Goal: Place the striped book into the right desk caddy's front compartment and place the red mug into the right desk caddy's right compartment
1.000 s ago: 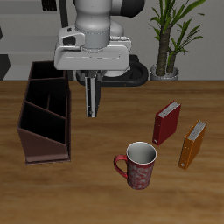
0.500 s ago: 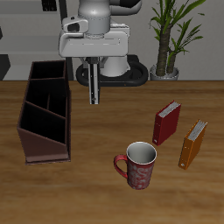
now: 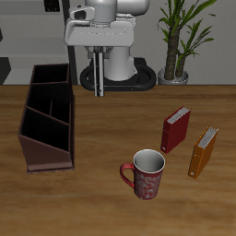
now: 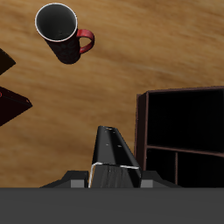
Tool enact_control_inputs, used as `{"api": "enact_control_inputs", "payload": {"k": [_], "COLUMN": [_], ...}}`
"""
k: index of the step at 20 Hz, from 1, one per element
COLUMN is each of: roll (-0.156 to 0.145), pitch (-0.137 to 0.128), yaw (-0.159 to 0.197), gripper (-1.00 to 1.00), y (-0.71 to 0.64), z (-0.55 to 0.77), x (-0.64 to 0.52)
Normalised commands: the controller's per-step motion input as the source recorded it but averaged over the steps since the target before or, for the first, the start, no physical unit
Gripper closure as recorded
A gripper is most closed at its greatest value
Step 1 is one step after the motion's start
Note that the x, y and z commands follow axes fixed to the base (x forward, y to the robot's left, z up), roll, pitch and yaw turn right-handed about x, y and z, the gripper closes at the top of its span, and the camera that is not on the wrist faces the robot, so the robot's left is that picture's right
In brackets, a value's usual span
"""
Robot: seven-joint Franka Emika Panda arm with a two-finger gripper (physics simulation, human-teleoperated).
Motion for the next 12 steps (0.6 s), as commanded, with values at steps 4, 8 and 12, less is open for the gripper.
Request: {"api": "enact_control_inputs", "payload": {"k": [4, 8, 12], "roll": [0.001, -0.050, 0.002], "pitch": [-0.018, -0.039, -0.004], "yaw": [-0.023, -0.069, 0.038], "gripper": [1.00, 1.00, 1.00], "y": [-0.06, -0.32, -0.22], "z": [0.08, 0.09, 0.02], "x": [-0.38, -0.50, -0.13]}}
